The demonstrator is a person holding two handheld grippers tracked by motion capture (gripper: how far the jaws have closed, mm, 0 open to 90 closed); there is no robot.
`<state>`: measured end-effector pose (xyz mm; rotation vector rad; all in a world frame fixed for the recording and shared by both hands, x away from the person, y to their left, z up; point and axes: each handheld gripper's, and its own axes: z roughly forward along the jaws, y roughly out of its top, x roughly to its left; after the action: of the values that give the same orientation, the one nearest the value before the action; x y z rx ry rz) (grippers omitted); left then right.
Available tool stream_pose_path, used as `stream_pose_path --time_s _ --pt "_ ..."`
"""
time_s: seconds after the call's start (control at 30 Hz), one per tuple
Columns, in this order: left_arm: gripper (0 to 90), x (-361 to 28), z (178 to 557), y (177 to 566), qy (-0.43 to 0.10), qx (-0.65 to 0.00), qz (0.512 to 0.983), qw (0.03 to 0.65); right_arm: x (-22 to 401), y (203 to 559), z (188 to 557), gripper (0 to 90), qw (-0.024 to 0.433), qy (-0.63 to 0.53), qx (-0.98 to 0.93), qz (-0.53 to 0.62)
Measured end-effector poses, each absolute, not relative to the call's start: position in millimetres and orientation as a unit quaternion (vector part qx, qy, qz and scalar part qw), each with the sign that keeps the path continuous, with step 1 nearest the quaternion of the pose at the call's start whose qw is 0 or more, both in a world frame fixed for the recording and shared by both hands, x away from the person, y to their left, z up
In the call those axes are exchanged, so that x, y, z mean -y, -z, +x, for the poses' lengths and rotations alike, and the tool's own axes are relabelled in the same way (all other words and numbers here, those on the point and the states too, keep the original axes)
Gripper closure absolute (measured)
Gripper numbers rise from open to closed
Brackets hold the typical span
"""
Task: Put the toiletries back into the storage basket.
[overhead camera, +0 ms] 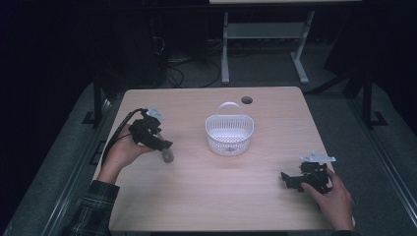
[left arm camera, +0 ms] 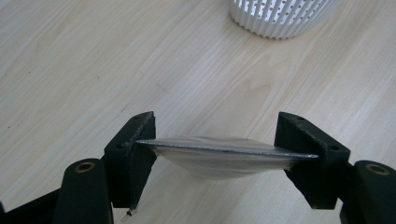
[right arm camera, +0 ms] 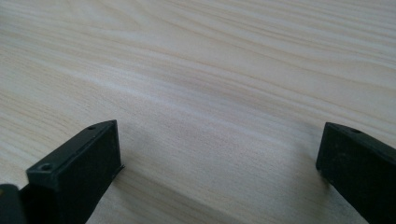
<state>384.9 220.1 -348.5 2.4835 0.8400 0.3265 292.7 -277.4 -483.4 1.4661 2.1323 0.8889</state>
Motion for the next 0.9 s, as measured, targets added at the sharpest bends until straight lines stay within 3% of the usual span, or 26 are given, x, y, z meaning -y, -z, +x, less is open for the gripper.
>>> stream_pose_path --time_s 0.9 --pt "29.4 -208.0 381.9 335.1 -0.101 -0.304 0.907 0.275 277.3 483.4 292.6 0.0 0.200 -0.318 -0.763 0.526"
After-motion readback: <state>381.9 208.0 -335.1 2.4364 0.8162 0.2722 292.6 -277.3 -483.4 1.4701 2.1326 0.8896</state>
